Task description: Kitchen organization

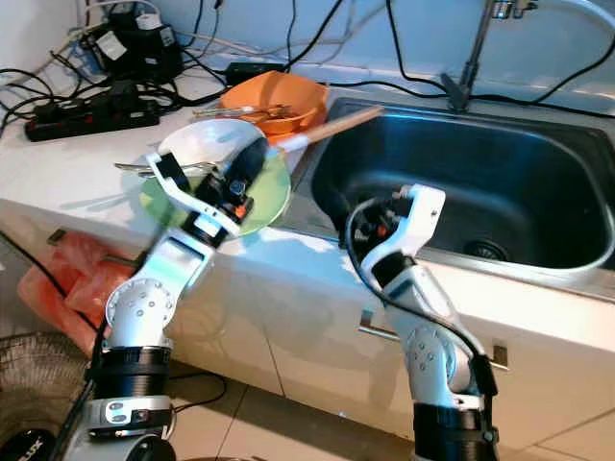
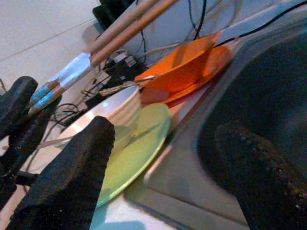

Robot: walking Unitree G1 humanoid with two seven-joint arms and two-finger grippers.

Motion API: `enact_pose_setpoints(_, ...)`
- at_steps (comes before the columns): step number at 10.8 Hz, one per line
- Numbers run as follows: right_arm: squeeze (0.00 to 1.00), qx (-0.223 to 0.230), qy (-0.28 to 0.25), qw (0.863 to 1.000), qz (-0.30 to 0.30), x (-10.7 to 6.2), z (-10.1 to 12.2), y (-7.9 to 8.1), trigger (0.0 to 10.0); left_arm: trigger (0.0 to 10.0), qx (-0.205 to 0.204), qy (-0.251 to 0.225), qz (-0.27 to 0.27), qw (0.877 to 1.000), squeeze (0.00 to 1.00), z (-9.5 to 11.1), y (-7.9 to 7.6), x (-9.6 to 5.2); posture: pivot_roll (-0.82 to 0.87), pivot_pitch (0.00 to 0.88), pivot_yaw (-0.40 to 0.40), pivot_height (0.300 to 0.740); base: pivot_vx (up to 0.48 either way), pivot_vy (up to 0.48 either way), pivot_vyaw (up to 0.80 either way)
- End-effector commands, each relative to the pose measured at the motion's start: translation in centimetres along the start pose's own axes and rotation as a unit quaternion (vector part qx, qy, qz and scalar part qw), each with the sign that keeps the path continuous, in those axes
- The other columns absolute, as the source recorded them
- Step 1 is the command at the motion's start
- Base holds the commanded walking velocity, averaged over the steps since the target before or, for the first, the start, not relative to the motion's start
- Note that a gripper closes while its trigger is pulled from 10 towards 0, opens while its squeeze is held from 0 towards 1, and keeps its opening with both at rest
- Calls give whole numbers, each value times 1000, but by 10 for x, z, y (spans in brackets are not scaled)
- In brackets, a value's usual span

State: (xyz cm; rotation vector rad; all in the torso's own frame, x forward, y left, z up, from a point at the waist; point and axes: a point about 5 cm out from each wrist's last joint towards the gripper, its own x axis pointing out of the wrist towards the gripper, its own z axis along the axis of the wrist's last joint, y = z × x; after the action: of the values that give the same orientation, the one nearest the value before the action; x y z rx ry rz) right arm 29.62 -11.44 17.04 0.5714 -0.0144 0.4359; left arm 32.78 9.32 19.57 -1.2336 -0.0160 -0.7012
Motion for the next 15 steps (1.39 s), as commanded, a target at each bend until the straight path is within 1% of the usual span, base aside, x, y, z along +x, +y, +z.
enact_pose_setpoints(1,0,8,-13,1000,11,6,7,7,10000,0,-46,22,-1,999,0,-7,2,-2,13,32,66,740,0,0,0)
enact_pose_setpoints(2,0,21,-25,999,18,10,11,11,10000,0,-73,38,-10,997,0,-11,2,-4,12,32,65,740,0,0,0)
enact_pose_setpoints(4,0,23,-40,999,29,15,18,16,10000,0,-104,56,3,993,0,-14,5,-10,13,31,66,740,0,0,0)
enact_pose_setpoints(7,0,26,-52,998,28,19,23,15,10000,0,-126,74,15,989,0,-17,10,-11,10,32,64,740,0,0,0)
enact_pose_setpoints(10,0,27,-54,998,32,23,21,19,10000,0,-145,105,-14,984,0,-27,3,-12,13,31,62,740,0,0,0)
enact_pose_setpoints(11,0,30,-58,997,32,24,22,19,78,0,-149,108,-19,983,0,-28,1,-12,14,32,63,740,0,0,0)
enact_pose_setpoints(13,0,29,-69,997,25,25,25,16,0,0,-151,104,-14,983,0,-26,1,-15,12,32,65,740,0,0,0)
enact_pose_setpoints(15,0,34,-76,996,13,24,28,11,0,0,-149,83,2,985,0,-19,8,-19,11,34,65,740,0,0,0)
